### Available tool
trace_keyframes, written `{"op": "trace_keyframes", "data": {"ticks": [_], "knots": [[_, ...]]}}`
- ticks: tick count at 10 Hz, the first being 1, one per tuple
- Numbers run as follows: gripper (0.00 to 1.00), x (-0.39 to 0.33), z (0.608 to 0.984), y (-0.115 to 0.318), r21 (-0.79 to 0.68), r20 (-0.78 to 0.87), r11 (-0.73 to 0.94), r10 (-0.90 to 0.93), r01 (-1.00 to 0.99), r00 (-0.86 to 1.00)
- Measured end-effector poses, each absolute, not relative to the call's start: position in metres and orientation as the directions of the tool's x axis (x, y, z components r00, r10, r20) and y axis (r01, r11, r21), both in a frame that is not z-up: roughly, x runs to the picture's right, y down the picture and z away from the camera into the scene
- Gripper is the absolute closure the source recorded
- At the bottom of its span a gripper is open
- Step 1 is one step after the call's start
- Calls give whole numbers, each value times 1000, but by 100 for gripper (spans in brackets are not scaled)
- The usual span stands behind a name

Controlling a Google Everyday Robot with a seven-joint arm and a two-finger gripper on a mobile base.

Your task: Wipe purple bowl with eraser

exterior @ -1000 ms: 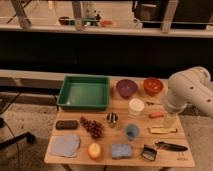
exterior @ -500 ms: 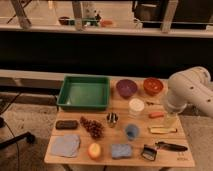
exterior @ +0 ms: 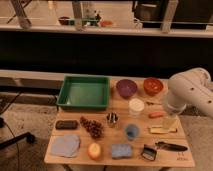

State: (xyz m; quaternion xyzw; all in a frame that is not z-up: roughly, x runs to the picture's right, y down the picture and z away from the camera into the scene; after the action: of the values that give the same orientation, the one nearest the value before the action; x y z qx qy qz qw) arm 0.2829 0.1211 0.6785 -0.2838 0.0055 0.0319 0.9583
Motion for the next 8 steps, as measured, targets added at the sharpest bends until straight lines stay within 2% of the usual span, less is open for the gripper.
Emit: {"op": "trace_keyframes", "data": {"ticks": [8], "knots": [[20,102,670,132,-530,284,838,30,131,958]]}}
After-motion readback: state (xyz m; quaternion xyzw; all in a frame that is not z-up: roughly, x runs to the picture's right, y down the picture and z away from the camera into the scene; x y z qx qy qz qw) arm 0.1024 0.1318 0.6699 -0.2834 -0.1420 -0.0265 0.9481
